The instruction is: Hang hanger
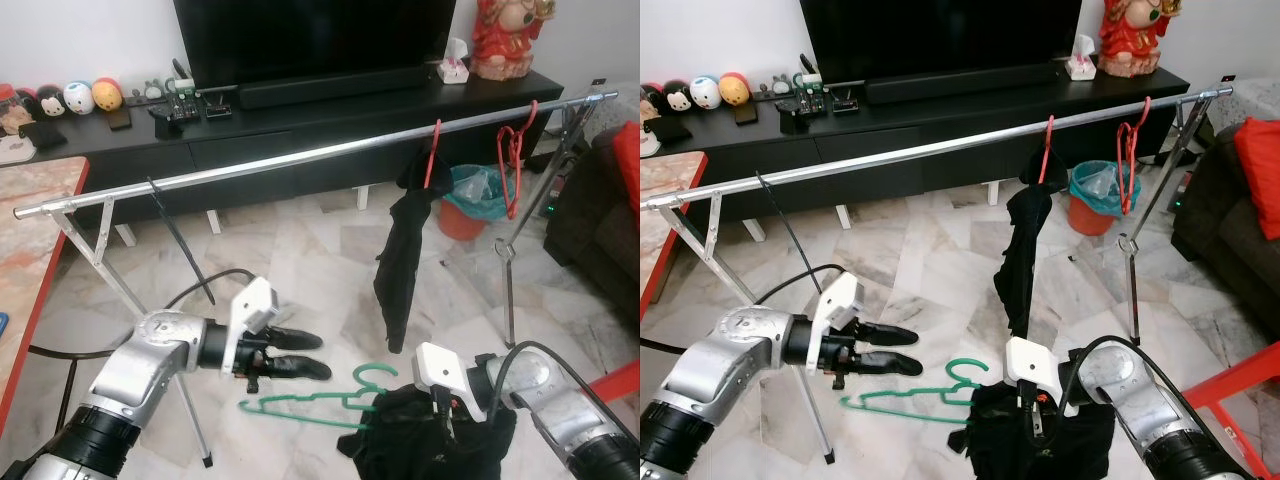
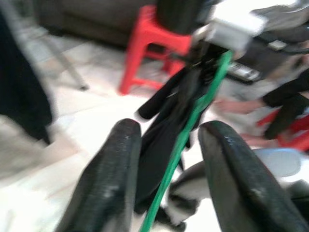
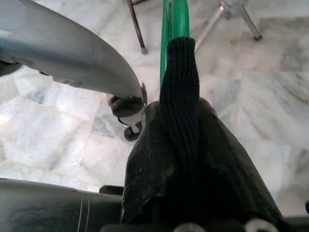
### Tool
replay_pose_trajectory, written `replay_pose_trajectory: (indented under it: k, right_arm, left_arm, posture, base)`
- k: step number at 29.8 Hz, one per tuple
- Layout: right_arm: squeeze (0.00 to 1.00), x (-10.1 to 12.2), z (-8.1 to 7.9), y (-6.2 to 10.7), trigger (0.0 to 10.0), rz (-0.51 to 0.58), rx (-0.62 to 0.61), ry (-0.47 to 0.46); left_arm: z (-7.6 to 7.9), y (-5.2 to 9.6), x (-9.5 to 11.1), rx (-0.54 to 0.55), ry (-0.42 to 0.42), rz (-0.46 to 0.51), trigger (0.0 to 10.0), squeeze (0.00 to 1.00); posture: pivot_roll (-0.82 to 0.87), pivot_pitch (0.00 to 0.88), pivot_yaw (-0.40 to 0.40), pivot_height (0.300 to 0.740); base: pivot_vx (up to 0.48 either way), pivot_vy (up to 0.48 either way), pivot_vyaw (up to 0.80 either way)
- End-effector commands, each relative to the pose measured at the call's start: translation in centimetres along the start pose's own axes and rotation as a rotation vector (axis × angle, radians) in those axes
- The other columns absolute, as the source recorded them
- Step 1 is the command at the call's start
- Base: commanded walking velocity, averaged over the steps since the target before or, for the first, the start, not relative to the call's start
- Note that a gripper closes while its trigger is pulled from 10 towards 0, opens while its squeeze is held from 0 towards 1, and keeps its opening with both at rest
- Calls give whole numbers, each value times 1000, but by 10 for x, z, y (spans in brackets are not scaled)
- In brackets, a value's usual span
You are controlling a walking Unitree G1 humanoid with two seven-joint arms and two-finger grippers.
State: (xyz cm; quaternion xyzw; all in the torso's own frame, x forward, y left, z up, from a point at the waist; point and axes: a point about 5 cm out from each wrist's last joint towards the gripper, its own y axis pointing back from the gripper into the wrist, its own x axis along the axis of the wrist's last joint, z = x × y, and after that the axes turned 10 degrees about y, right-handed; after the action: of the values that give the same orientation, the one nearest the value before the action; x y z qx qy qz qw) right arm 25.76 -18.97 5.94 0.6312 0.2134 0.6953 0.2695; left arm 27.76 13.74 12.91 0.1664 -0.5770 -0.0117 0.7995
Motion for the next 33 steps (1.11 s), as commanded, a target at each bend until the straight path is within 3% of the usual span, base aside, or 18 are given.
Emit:
replay_pose_trajectory:
  k: [1, 2, 3, 4, 6, 8, 9, 10, 13, 18, 23, 25, 27, 29, 30, 32, 33]
  right_arm:
    - [0, 0, 5, 6, 0, 2, -53, 14]
    - [0, 0, 5, 6, 0, 2, -53, 14]
    - [0, -3, 4, 6, 0, 16, -82, -9]
    - [0, -5, 3, 6, 0, 17, -122, -19]
    - [0, -6, 3, 6, 0, 14, -140, -21]
    - [0, -13, 4, 5, 7843, -7, -223, -52]
    - [0, -17, 4, 5, 10000, -10, -275, -80]
    - [0, -17, 4, 5, 10000, -10, -275, -80]
    - [0, -20, -3, 3, 10000, 7, -296, -108]
    - [0, -20, -5, 3, 10000, 14, -318, -120]
    - [0, -26, -7, 7, 10000, -13, -376, -137]
    - [0, -28, -5, 9, 10000, -17, -406, -144]
    - [0, -32, 5, 14, 10000, -19, -565, -183]
    - [0, -40, 14, 17, 10000, -19, -754, -288]
    - [0, -45, 15, 16, 10000, -24, -837, -342]
    - [0, -49, 13, 14, 10000, -33, -867, -377]
    - [0, -58, 8, 8, 10000, -48, -942, -468]
  left_arm:
    - [-6, 7, -4, 74, 1, 5, 10000, 1000]
    - [-6, 7, -4, 74, 1, 5, 10000, 1000]
    - [-13, 10, -7, 156, 5, 14, 10000, 376]
    - [-21, 13, -10, 252, 3, 32, 10000, 0]
    - [-24, 14, -11, 290, 2, 39, 10000, 0]
    - [-38, 18, -15, 454, 10, 74, 10000, 0]
    - [-50, 24, -18, 601, 38, 107, 10000, 0]
    - [-50, 24, -18, 601, 38, 107, 10000, 0]
    - [-64, 36, -25, 803, 128, 186, 10000, 0]
    - [-71, 43, -30, 929, 152, 234, 10000, 0]
    - [-81, 53, -45, 1158, 225, 288, 10000, 0]
    - [-81, 52, -49, 1170, 237, 289, 10000, 0]
    - [-78, 47, -63, 1167, 243, 242, 10000, 0]
    - [-73, 39, -81, 1162, 251, 166, 10000, 0]
    - [-70, 33, -94, 1155, 296, 145, 10000, 0]
    - [-69, 32, -99, 1158, 321, 136, 10000, 0]
    - [-65, 29, -115, 1177, 369, 76, 10000, 0]
  posture:
    - [27, 41, 30, 740]
    - [27, 41, 30, 740]
    - [26, 44, 33, 740]
    - [25, 43, 34, 740]
    - [25, 43, 34, 740]
    - [22, 42, 35, 740]
    - [20, 42, 38, 740]
    - [20, 42, 38, 740]
    - [19, 40, 41, 740]
    - [14, 37, 43, 740]
    - [8, 22, 45, 740]
    - [6, 16, 42, 740]
    - [7, 9, 40, 740]
    - [5, 3, 43, 740]
    - [1, 0, 45, 740]
    - [1, 0, 45, 740]
    - [-1, 0, 45, 740]
  base:
    - [0, 0, 0]
    - [0, 0, 0]
    - [0, 0, 0]
    - [0, 0, 0]
    - [0, 0, 0]
    - [0, 0, 0]
    - [0, 0, 0]
    - [0, 0, 0]
    - [0, 0, 0]
    - [0, 0, 0]
    - [0, 0, 0]
    - [0, 0, 0]
    - [0, 0, 0]
    - [0, 0, 0]
    - [0, 0, 0]
    - [0, 0, 0]
    - [0, 0, 0]
